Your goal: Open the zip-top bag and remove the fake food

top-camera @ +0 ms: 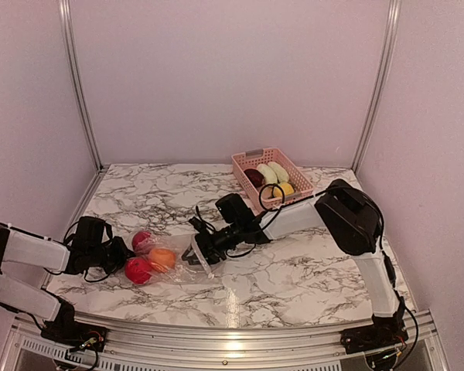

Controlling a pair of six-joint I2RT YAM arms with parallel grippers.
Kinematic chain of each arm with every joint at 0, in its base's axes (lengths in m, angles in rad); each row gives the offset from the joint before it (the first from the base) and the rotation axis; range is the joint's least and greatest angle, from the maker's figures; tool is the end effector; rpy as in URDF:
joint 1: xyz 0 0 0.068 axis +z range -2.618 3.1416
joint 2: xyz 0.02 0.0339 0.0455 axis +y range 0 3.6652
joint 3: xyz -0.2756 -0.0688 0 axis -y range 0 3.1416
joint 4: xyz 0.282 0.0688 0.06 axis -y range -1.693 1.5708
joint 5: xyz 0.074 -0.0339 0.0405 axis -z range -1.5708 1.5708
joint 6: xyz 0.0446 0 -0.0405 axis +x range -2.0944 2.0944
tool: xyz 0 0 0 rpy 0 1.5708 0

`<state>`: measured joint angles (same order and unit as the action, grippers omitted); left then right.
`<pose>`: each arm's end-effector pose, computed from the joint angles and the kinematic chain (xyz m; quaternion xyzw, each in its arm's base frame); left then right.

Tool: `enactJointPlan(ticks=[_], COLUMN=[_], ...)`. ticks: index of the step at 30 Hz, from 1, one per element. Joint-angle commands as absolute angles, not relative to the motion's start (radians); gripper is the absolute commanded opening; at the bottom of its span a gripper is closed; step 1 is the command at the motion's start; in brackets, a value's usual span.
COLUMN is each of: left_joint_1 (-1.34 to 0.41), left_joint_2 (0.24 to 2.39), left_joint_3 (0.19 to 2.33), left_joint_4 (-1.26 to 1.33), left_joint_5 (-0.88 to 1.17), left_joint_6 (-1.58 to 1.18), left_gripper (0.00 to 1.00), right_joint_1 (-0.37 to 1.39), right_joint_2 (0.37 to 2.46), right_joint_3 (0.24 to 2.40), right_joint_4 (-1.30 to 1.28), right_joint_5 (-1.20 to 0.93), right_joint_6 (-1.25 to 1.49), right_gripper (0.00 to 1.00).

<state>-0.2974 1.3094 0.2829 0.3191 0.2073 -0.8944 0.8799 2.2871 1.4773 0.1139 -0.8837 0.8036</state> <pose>0.2225 -0.0778 0.0931 -0.2243 0.8762 -0.3114 0.2917 0.3031 0.4207 0.0930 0.2122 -0.8113 -0.5436 0.0338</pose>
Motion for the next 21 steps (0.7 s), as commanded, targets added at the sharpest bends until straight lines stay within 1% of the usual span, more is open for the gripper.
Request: enactJointPlan(ticks=[1,9,12,17,21], left_joint_1=[-0.338,-0.450,-0.492,-0.518,-0.528], left_joint_2=[1.289,1.364,1.410,1.461,1.488], left_joint_3=[0.254,0.301,0.338,0.384,0.419], left_joint_4=[0.360,0.399,0.397,0.401,0.398], left_joint_5=[0.157,0.138,0.115,0.089,0.062], left_joint_6=[-0.953,-0.979,-1.003,-1.049,-1.070], left_gripper=[0.00,0.00,0.00,0.00,0.00], right_joint_1=[0.891,0.893,0.900,0.905,0.908], right_joint_2=[2.346,2.422,2.438,2.410,2.386], right_joint_3=[1.525,1.645,1.672,1.643,1.639], right_joint_4=[0.237,0.277,0.308,0.348,0.270], right_joint_5=[-0.917,-0.941,-0.965,-0.997,-0.963], right_joint_6=[0.907,0.966,0.994,1.001,0.944], right_gripper=[0.43,0.49,0.50,0.59,0.63])
